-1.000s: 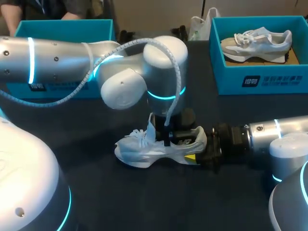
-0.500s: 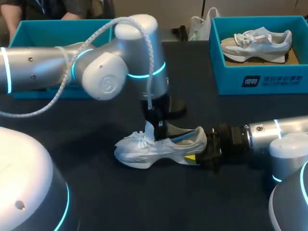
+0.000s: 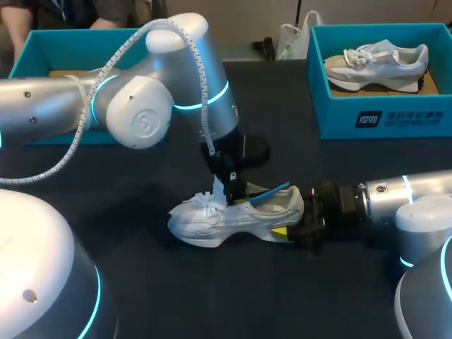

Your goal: Take the shoe out of the shoebox, open the shoe tongue, remove and reinsert the insole, then place the shoe into the shoebox

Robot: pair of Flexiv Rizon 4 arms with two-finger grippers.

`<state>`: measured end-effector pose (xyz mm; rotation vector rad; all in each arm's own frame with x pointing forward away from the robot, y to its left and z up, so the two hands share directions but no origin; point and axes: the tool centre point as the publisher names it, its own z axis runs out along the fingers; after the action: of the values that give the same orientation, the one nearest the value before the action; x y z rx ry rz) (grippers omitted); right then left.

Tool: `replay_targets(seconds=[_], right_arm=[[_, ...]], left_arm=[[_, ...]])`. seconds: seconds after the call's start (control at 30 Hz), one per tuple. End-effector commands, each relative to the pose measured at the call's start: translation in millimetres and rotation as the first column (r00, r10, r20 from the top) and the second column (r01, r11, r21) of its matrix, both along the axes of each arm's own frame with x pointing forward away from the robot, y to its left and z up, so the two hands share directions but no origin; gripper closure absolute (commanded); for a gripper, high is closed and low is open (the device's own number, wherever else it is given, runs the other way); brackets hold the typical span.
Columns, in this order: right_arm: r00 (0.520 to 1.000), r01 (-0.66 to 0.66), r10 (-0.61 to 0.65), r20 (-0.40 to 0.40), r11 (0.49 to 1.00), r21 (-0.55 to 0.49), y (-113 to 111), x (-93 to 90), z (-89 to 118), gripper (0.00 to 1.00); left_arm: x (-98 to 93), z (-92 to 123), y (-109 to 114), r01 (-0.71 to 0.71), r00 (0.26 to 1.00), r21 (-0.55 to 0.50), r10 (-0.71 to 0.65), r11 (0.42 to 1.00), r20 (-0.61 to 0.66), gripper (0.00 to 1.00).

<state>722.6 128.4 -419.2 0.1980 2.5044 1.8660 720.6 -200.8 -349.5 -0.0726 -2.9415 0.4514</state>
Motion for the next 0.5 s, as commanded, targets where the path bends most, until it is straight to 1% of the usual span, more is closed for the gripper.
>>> replay_targets(seconds=[0.03,0.2,0.23,0.27,0.3,0.33,0.37,0.4,0.43,0.5], right_arm=[[1.0,0.0,0.0,-0.002,1.0,-0.005,1.1,-0.9,0.2,1.0],[1.0,0.0,0.0,-0.002,1.0,-0.005,1.1,-0.9,0.2,1.0],[1.0,0.0,0.0,-0.002,1.0,-0.005,1.1,-0.9,0.2,1.0],[1.0,0.0,0.0,-0.002,1.0,-0.005,1.1,-0.9,0.2,1.0],[1.0,0.0,0.0,-0.002,1.0,-0.005,1.1,-0.9,0.2,1.0],[1.0,0.0,0.0,-0.002,1.0,-0.005,1.1,-0.9,0.2,1.0],[1.0,0.0,0.0,-0.002,1.0,-0.005,1.1,-0.9,0.2,1.0],[1.0,0.0,0.0,-0.002,1.0,-0.005,1.1,-0.9,0.2,1.0],[1.0,0.0,0.0,-0.002,1.0,-0.005,1.1,-0.9,0.2,1.0],[1.0,0.0,0.0,-0.002,1.0,-0.005,1.1,-0.9,0.2,1.0]], left_arm=[[0.3,3.3,-9.7,-0.022,0.999,0.005,0.021,1.0,0.029,1.0],[3.9,4.7,-18.3,-0.054,0.996,0.003,0.053,0.999,0.07,1.0],[4.7,5.4,-19.5,-0.053,0.996,0.002,0.053,0.999,0.068,0.9],[5.2,6.2,-20.6,-0.061,0.995,0.0,0.06,0.998,0.078,0.88],[5.4,7.1,-21.5,-0.061,0.995,-0.001,0.061,0.998,0.08,0.89],[5.5,8.5,-22.1,-0.061,0.995,-0.002,0.061,0.998,0.08,0.85],[5.1,10.4,-21.8,-0.06,0.995,-0.007,0.06,0.998,0.082,0.78],[4.5,11.8,-21.4,-0.059,0.994,-0.01,0.059,0.998,0.088,0.68],[3.7,13.0,-20.7,-0.058,0.994,-0.012,0.059,0.998,0.095,0.62],[2.2,14.9,-19.5,-0.051,0.992,-0.014,0.052,0.999,0.111,0.56]])
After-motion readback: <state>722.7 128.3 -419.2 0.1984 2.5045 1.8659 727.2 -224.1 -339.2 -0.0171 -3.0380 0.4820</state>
